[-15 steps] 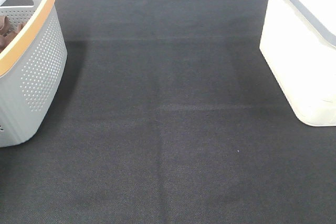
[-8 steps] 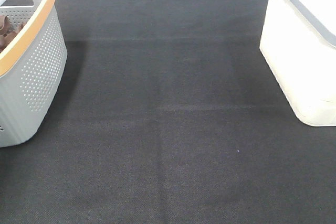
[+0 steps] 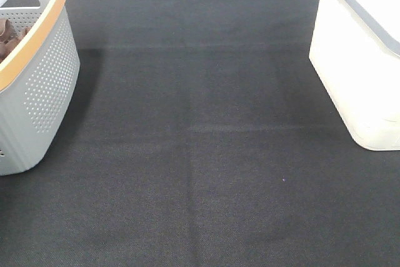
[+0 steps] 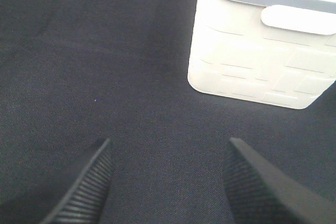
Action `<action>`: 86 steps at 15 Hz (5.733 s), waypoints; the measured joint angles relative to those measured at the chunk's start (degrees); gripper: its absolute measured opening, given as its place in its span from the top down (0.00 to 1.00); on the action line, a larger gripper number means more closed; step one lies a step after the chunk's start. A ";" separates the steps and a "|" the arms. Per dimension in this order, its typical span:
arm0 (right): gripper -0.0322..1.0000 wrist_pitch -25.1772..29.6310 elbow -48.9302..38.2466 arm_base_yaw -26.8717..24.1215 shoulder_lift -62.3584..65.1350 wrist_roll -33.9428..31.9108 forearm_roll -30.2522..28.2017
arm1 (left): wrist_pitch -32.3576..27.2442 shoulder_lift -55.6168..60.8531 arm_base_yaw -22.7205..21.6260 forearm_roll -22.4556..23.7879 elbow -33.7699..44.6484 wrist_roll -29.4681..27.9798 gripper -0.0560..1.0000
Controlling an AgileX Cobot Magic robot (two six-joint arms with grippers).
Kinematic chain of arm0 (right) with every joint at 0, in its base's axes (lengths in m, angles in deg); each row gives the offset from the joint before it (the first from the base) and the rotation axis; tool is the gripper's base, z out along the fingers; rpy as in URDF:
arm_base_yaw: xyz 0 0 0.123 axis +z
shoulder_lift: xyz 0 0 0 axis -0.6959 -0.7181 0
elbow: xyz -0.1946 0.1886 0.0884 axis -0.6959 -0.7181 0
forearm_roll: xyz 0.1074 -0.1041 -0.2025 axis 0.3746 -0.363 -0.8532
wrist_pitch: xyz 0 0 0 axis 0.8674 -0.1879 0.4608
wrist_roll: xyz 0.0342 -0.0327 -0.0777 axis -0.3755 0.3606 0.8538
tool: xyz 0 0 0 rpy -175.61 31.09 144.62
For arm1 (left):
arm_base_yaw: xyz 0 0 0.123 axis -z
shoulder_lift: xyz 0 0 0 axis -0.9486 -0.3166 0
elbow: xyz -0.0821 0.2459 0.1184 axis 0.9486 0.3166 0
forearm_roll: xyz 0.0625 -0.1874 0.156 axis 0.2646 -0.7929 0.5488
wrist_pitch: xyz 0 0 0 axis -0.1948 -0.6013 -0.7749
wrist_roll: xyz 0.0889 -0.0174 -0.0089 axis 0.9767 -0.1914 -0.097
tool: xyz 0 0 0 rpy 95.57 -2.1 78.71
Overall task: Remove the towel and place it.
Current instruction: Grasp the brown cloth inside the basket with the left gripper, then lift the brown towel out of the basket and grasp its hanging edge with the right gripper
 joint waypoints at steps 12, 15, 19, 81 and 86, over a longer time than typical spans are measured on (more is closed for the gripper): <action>0.39 0.00 0.00 0.00 0.00 0.00 0.00 | 0.00 -3.15 0.00 0.63 0.11 -3.21 0.42; 0.39 0.00 0.00 0.00 0.00 0.00 0.00 | 1.09 -3.67 0.00 0.63 0.11 -3.32 0.47; 0.39 0.00 0.00 0.00 0.00 0.00 0.00 | 1.20 -3.67 0.00 0.63 0.11 -3.32 0.69; 0.50 -67.95 21.26 43.54 -72.94 60.10 53.74 | 34.66 26.01 38.45 -63.54 -4.76 38.22 0.93; 0.47 -69.79 21.26 43.54 -72.94 59.87 56.38 | 34.61 27.96 38.45 -58.79 -4.76 39.94 0.93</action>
